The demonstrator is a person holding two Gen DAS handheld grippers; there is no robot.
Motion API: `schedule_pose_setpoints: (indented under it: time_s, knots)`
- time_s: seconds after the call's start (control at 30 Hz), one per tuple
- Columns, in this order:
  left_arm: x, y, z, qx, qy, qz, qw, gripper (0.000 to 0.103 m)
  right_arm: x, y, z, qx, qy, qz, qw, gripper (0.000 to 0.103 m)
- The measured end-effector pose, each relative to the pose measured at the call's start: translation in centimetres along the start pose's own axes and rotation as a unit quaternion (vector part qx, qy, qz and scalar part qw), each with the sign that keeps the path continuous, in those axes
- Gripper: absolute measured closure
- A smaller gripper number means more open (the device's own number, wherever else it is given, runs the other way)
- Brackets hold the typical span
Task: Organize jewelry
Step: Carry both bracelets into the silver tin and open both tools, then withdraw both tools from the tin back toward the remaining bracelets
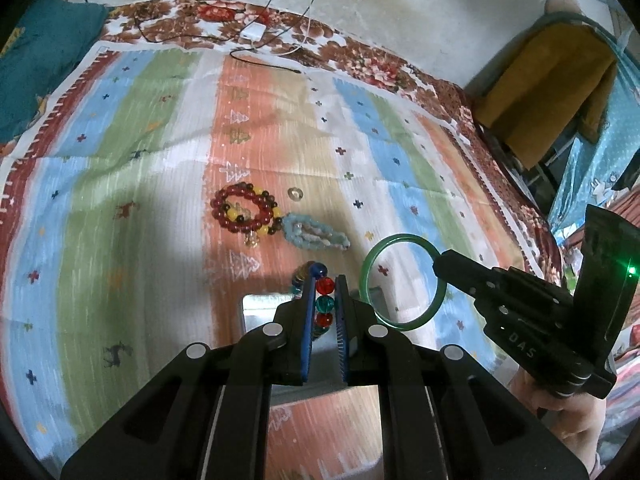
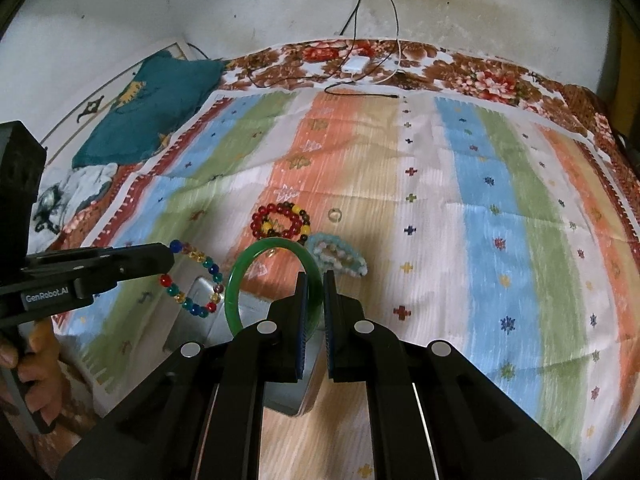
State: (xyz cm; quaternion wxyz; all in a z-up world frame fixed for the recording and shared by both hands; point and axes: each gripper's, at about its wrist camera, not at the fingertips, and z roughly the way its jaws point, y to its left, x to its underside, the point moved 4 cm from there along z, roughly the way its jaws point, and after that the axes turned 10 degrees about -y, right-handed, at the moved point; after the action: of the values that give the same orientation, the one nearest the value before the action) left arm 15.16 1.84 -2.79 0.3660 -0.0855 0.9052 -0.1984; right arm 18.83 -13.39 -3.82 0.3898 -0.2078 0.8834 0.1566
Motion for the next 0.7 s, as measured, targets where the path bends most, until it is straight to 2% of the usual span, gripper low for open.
schedule_pose_setpoints:
  time_s: [0.2,0.3,0.33,0.37,0.43,0.5,0.57,0.7]
  knots:
    - [1.2,-0.1,-0.4,0.001,0.007,-0.004,1.0,0.094,1.0,0.8,-0.3,-0.016,0.01,-0.006,1.0,0.094]
    - [1.8,0.1,-0.2,0.001,0.016,-0.011,0.9998,0.092,1.6,1.4,-0.1,-0.044,0.029,-0.002,0.999,0.093]
    - [1.9,0.2,-0.1,-0.002,0.018,-0.013,0.9997,0.085,1.8,1.6,0.0,-0.047,0.033,-0.002,0.998,0.09]
    - [2.0,0.3,0.0,-0.003,0.021,-0.015,0.9997,0.077,1.9,1.7,0.1,-0.045,0.035,-0.004,0.998,0.075]
    - [1.8,0.6,0.1,-0.009,0.019,-0.017,0.9996,0.074,1.9,1.8,0.1,-0.038,0.032,-0.01,0.999,0.058]
    - [1.7,0.9,0.1,-0.013,0.018,-0.021,0.9995,0.073,1.9,1.7,0.3,-0.034,0.034,-0.01,0.999,0.058]
    - [1.5,1.4,0.2,-0.016,0.017,-0.027,0.9994,0.066,2.0,1.4,0.6,-0.03,0.037,-0.005,0.999,0.052]
    - [1.2,2.3,0.5,-0.03,0.015,-0.034,0.9989,0.062,1.7,0.5,1.4,-0.018,0.042,0.003,0.999,0.045]
